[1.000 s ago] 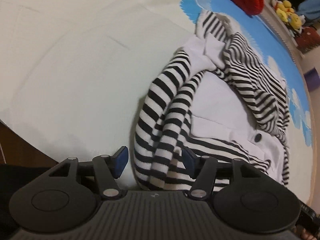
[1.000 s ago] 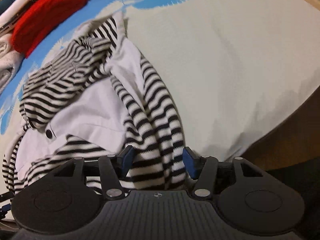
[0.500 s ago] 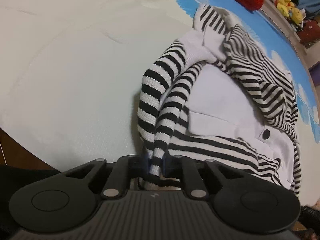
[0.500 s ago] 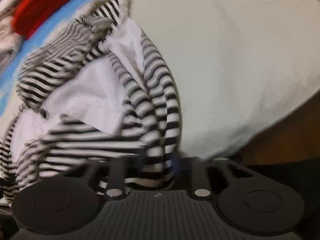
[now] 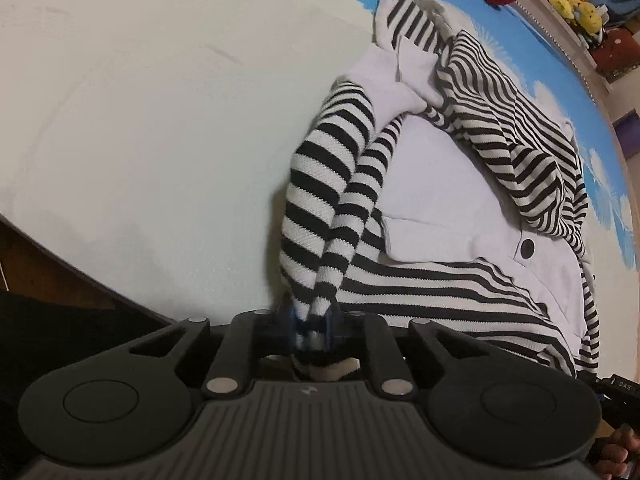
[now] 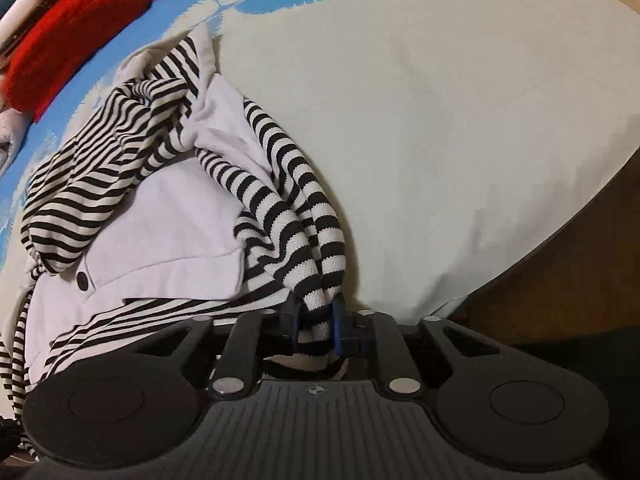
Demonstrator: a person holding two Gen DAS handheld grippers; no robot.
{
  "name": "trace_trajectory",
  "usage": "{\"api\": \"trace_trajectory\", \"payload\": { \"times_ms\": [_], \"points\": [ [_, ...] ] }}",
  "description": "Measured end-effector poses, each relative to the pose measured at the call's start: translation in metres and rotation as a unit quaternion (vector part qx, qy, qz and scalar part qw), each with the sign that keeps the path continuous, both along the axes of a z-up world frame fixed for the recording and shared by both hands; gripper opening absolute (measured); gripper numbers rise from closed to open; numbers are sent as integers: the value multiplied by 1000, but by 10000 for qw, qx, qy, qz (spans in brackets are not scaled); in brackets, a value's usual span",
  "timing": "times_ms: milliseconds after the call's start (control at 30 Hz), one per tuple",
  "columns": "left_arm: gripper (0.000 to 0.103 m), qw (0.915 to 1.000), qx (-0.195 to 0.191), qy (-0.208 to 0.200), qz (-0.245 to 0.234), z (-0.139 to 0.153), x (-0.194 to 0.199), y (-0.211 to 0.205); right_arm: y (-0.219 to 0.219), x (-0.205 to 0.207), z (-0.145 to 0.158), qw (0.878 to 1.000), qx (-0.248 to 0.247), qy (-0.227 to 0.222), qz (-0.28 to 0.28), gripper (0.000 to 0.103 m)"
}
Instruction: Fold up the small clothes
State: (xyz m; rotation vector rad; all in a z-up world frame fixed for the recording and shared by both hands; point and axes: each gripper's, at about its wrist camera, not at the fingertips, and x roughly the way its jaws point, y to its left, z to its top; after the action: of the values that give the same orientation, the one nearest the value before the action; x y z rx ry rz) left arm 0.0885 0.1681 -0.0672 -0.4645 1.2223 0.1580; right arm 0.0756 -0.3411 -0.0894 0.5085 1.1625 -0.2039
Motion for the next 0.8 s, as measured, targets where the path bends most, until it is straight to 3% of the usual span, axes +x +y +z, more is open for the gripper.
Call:
{"api": "trace_trajectory", "payload": {
  "times_ms": [33,100,167,200,267,367,400,467,533,567,600,633,733,800],
  "points": [
    [23,10000,41,-17,-52,1,2,-2,2,1,-1,10000,-47,37,-39,35],
    [26,9998,118,-39,-149,0,3,-3,6,1,-5,9998,-105,138,-61,44],
    [26,9997,154,-15,-177,-2,4,-4,10,-1,-11,9996,-130,223,67,45],
    [18,9997,174,-10,-183,-2,3,-4,14,1,-12,9993,-208,232,183,45],
    [7,9995,193,-213,-135,5,1,-3,20,0,-8,9986,-335,72,396,17],
    [7,9943,390,-985,-149,30,-5,-5,22,-5,14,9967,-365,-597,413,12],
    [7,9930,468,-1067,-176,33,-5,-6,23,-7,23,9945,-418,-859,428,12],
    [8,9958,396,-816,-132,24,-2,-4,22,-7,26,9936,-457,-967,361,13],
    [11,9995,154,-256,-79,4,2,-2,17,-3,12,9977,-336,-541,220,22],
    [20,10000,80,-54,1,-3,3,0,15,-1,2,9994,-188,-231,189,24],
    [29,10000,70,-1,59,-6,3,1,15,-1,-6,9998,-83,-3,182,27],
    [31,9999,100,-9,45,-5,4,1,16,-1,-12,9996,-42,186,203,33],
    [31,9998,133,-74,-130,-3,5,-4,27,0,-10,9982,-253,190,513,42],
    [28,9995,191,-76,-242,-2,4,-9,31,0,-11,9974,-337,231,588,42]
  ]
}}
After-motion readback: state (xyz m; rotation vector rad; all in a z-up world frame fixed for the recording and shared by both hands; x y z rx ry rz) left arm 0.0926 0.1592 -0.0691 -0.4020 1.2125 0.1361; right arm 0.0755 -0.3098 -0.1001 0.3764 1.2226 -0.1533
